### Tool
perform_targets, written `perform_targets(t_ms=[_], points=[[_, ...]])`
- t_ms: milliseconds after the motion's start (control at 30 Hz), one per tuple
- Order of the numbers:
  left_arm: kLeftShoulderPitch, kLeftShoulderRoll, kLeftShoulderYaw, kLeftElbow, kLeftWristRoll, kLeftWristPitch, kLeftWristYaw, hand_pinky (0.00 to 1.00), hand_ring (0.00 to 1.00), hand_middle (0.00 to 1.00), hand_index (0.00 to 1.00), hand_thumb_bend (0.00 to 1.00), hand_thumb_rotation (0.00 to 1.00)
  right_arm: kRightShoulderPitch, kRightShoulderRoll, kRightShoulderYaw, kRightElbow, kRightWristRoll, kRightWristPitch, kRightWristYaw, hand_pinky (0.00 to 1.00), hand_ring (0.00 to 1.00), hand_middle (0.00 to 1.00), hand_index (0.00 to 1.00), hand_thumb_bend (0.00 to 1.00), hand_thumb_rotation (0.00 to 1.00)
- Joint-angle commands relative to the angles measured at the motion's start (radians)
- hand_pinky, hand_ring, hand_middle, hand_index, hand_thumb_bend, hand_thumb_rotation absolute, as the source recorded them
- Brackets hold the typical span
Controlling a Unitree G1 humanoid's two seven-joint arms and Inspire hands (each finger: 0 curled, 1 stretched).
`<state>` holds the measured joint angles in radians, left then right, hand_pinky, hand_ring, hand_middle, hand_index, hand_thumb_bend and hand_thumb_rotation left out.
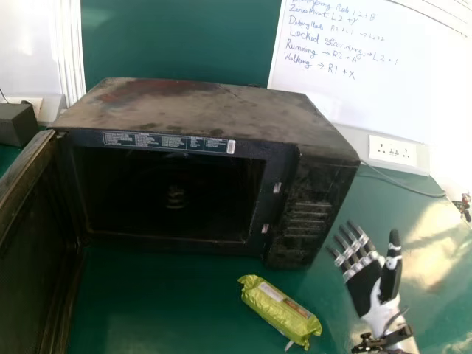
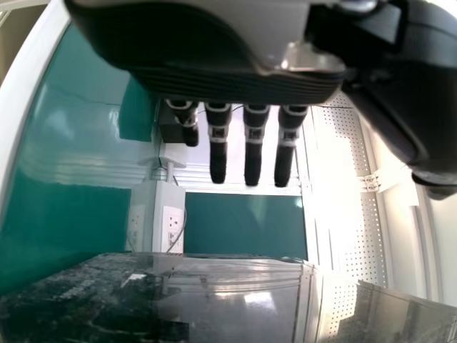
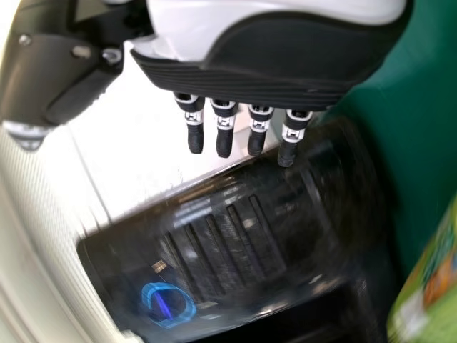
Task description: Put biscuit inside oven
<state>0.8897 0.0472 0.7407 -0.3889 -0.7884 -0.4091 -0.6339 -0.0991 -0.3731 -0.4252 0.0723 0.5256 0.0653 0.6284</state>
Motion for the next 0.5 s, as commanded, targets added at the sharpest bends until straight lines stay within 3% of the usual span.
perform_targets(t_ms=[0, 67, 200, 300, 400, 467], points=[[0.010, -0.002, 0.004, -0.008, 0.010, -0.007, 0.001, 0.93, 0.85, 0.87, 0.85, 0.90, 0.66, -0.003, -0.020, 0.015, 0.000, -0.059, -0.121, 0.029, 0.95, 1.00, 1.00, 1.00, 1.00, 0.89], [0.010, -0.003, 0.004, -0.008, 0.014, -0.009, 0.002, 0.85, 0.82, 0.85, 0.83, 0.95, 0.66, -0.007, -0.051, 0.031, 0.010, -0.132, -0.204, 0.032, 0.95, 1.00, 1.00, 1.00, 1.00, 0.90], [0.009, -0.004, 0.002, -0.007, 0.012, -0.009, 0.001, 0.75, 0.81, 0.85, 0.81, 1.00, 0.58, -0.005, -0.109, 0.051, -0.009, -0.208, -0.259, 0.030, 0.95, 1.00, 1.00, 1.00, 1.00, 0.90], [0.006, -0.004, 0.004, -0.004, 0.018, -0.013, 0.002, 0.77, 0.83, 0.86, 0.83, 1.00, 0.55, 0.004, -0.153, 0.062, -0.026, -0.282, -0.315, 0.019, 0.95, 1.00, 1.00, 1.00, 1.00, 0.90], [0.005, -0.004, 0.003, -0.005, 0.016, -0.013, 0.002, 0.73, 0.81, 0.85, 0.84, 1.00, 0.58, 0.015, -0.194, 0.072, -0.037, -0.381, -0.407, -0.006, 0.95, 1.00, 1.00, 1.00, 1.00, 0.90], [0.007, -0.004, 0.003, -0.007, 0.015, -0.011, 0.003, 0.75, 0.81, 0.84, 0.84, 1.00, 0.60, 0.027, -0.215, 0.077, -0.058, -0.431, -0.434, -0.025, 0.95, 1.00, 1.00, 1.00, 1.00, 0.90]])
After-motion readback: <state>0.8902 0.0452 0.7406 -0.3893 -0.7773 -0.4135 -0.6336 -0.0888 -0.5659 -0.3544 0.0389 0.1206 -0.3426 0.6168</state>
